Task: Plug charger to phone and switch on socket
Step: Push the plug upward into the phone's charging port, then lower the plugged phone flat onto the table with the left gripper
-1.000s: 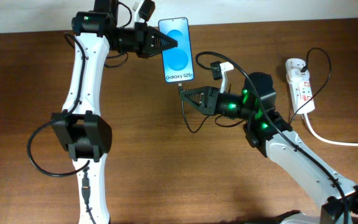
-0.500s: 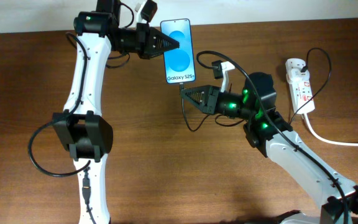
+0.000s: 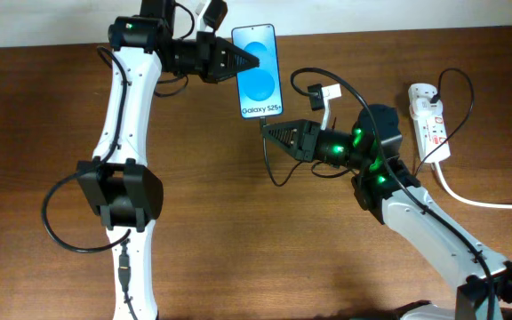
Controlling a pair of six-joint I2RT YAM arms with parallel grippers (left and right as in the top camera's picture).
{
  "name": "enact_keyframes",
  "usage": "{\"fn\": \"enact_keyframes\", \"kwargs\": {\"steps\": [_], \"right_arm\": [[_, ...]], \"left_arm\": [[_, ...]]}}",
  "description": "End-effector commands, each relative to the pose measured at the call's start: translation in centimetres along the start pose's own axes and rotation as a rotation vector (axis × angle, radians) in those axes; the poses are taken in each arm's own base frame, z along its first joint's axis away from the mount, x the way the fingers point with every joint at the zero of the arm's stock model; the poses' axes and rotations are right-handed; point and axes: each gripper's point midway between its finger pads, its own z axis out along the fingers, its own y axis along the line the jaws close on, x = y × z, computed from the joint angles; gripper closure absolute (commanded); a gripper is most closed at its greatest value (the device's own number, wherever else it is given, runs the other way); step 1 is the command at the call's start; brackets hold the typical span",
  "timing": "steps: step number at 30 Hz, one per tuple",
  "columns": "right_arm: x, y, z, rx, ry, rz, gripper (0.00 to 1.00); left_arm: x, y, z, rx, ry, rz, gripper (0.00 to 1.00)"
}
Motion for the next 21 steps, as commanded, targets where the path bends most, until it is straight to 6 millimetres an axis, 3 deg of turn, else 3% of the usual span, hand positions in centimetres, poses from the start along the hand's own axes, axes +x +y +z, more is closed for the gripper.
{"fn": "enact_keyframes", "kwargs": {"steps": [1, 5, 10, 11, 14, 17, 21], "right_arm": [[-3.2, -0.1, -0.7, 0.037, -0.118, -0.045, 0.95], [-2.2, -0.9, -0.6, 0.059, -0.076, -0.017, 0.86], [-2.4, -0.9, -0.6, 0.061, -0.083, -0.020, 0.86], [-2.4, -0.9, -0.6, 0.062, -0.083, -0.020, 0.79], [-2.2, -1.1, -0.6, 0.070, -0.077, -0.033, 0.53], [-0.6, -3.3, -0.8, 0.147, -0.023, -0.005, 0.46], [0.6, -5.0, -1.1, 0.216, 0.009, 0.051, 0.42]], "left_arm": [[0.4, -0.2, 1.0, -0.037, 0.024, 0.015, 1.00], [-0.2, 0.1, -0.9, -0.049, -0.012, 0.012, 1.00], [-0.2, 0.1, -0.8, -0.049, -0.011, 0.012, 1.00], [-0.2, 0.1, -0.8, -0.050, -0.010, 0.013, 1.00], [0.2, 2.6, -1.1, -0.194, 0.005, 0.001, 1.00], [1.6, 7.0, -2.2, -0.466, 0.057, -0.050, 1.00], [4.0, 11.0, -2.7, -0.546, 0.105, -0.162, 1.00]]}}
